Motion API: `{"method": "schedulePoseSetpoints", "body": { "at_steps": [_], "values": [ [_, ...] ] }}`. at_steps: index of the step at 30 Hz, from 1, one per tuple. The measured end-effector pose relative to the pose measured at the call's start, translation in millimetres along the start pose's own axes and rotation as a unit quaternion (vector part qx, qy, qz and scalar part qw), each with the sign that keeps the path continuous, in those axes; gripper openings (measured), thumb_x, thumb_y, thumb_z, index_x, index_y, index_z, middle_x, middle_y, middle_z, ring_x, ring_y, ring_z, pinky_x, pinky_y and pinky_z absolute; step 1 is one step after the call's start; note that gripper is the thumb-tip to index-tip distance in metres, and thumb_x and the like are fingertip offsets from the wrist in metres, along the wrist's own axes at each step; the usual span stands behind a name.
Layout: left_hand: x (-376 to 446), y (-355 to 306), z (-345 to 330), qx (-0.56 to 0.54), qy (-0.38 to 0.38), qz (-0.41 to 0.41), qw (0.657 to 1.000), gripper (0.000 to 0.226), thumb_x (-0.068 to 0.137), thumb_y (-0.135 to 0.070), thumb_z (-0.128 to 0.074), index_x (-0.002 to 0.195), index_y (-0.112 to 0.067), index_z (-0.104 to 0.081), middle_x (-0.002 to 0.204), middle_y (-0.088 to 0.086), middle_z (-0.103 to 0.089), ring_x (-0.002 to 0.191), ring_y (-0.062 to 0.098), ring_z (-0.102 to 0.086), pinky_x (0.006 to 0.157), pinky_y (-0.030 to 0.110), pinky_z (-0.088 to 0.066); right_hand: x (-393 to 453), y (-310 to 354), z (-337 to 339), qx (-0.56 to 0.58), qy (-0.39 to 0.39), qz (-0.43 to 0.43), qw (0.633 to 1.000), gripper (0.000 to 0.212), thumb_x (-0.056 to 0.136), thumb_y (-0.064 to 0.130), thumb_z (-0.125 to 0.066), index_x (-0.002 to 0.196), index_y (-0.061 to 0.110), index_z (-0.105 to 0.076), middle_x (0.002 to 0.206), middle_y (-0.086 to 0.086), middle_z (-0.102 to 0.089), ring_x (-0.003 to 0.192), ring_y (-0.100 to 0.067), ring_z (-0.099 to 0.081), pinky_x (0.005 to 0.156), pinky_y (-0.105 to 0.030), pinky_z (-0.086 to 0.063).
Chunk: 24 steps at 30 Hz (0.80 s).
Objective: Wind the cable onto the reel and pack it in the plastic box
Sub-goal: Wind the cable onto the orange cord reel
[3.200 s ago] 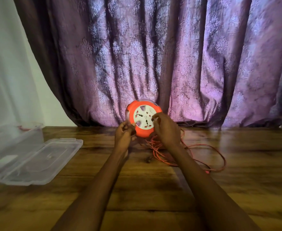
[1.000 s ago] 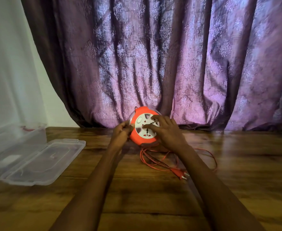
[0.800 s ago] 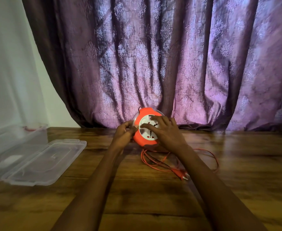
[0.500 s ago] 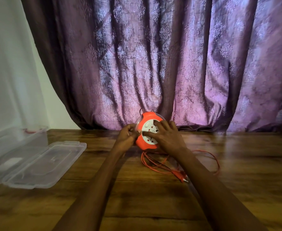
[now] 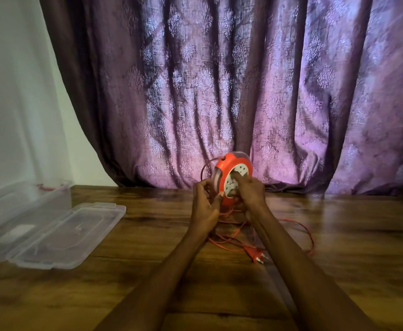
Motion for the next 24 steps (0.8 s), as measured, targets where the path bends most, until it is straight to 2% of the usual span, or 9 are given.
{"method": "schedulePoseSetpoints", "body": {
  "at_steps": [2,4,8,10,13,16,18,21,24],
  "values": [
    [-0.5,2.3,-1.3,0.001,0.007,-0.011,1.000,0.045,0.082,-0.031,-0.067,0.121,-0.018,-0.048,0.118,0.011,-0.062,0.105,0.027,-0.064,0.092,0.054,-0.053,-2.2,-16.6,-6.2,0.116,0.019,-0.097,0.988,0.041,0.084,0.044,-0.070,0.097,0.006,-0.064,0.074,-0.017,-0.073,0.035,-0.013,-0.052,0.037,-0.017,-0.037],
    [-0.1,4.0,1.1,-0.010,0.004,-0.011,1.000,0.045,0.084,-0.030,-0.067,0.123,-0.017,-0.049,0.118,0.013,-0.062,0.107,0.029,-0.064,0.093,0.055,-0.052,-1.9,-21.6,-8.3,0.119,0.027,-0.110,0.986,0.039,0.085,0.049,-0.068,0.083,0.011,-0.061,0.068,-0.013,-0.074,0.031,-0.010,-0.042,0.036,-0.014,-0.030],
    [10.1,11.4,22.4,-0.066,-0.049,0.029,0.996,0.039,0.086,-0.026,-0.066,0.123,-0.023,-0.054,0.120,0.015,-0.065,0.111,0.031,-0.064,0.096,0.058,-0.051,2.3,-6.9,-11.4,0.019,0.068,-0.018,0.997,0.036,0.089,0.046,-0.067,0.083,0.011,-0.065,0.069,-0.011,-0.075,0.036,-0.015,-0.046,0.038,-0.020,-0.039],
    [18.4,19.0,35.6,-0.105,-0.070,0.063,0.990,0.038,0.089,-0.019,-0.069,0.125,-0.021,-0.058,0.119,0.015,-0.068,0.110,0.034,-0.066,0.092,0.059,-0.054,3.6,10.1,-9.1,-0.146,0.049,0.117,0.981,0.029,0.090,0.043,-0.066,0.088,0.015,-0.070,0.080,-0.007,-0.077,0.061,-0.025,-0.066,0.059,-0.035,-0.056],
    [27.8,26.1,43.9,-0.163,-0.060,0.110,0.979,0.036,0.085,-0.016,-0.074,0.120,-0.020,-0.064,0.115,0.017,-0.071,0.105,0.039,-0.069,0.087,0.062,-0.055,-20.3,42.2,-19.7,-0.402,0.001,0.407,0.820,0.022,0.090,0.029,-0.060,0.110,0.031,-0.069,0.111,0.001,-0.067,0.098,-0.026,-0.064,0.076,-0.037,-0.052],
    [32.7,23.5,47.9,-0.157,-0.038,0.120,0.980,0.029,0.092,-0.012,-0.065,0.120,-0.005,-0.062,0.115,0.026,-0.069,0.103,0.041,-0.067,0.091,0.060,-0.054,-45.0,41.2,-45.0,-0.522,0.080,0.516,0.675,0.050,0.080,0.043,-0.046,0.128,0.040,-0.061,0.137,-0.005,-0.053,0.113,-0.032,-0.055,0.081,-0.043,-0.050],
    [36.5,17.9,50.9,-0.106,-0.018,0.104,0.989,0.028,0.095,-0.009,-0.060,0.120,0.003,-0.061,0.111,0.025,-0.069,0.093,0.030,-0.068,0.085,0.046,-0.058,-54.0,42.9,-48.4,-0.548,0.085,0.534,0.638,0.064,0.074,0.057,-0.034,0.132,0.045,-0.057,0.143,-0.010,-0.051,0.116,-0.036,-0.053,0.083,-0.047,-0.048],
    [37.4,7.4,49.8,-0.034,0.011,0.074,0.997,0.028,0.094,-0.003,-0.060,0.120,0.007,-0.060,0.101,0.015,-0.068,0.071,0.003,-0.066,0.062,0.018,-0.055,-50.5,35.4,-52.7,-0.610,0.096,0.500,0.607,0.064,0.079,0.055,-0.024,0.138,0.049,-0.050,0.147,-0.015,-0.048,0.125,-0.038,-0.048,0.090,-0.049,-0.041],
    [31.9,1.8,43.1,-0.001,0.010,0.050,0.999,0.032,0.093,-0.003,-0.062,0.125,0.001,-0.057,0.111,0.014,-0.064,0.082,0.006,-0.062,0.066,0.013,-0.053,-38.5,30.7,-48.7,-0.644,0.039,0.496,0.581,0.051,0.088,0.042,-0.043,0.138,0.050,-0.046,0.138,-0.012,-0.055,0.122,-0.036,-0.050,0.090,-0.047,-0.038]
  ]
}}
Point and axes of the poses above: each hand's wrist, its own x-axis towards the middle knuckle, its own z-axis out of the back of the hand, y = z × x, the point moved 9 cm from there along x, towards the middle knuckle
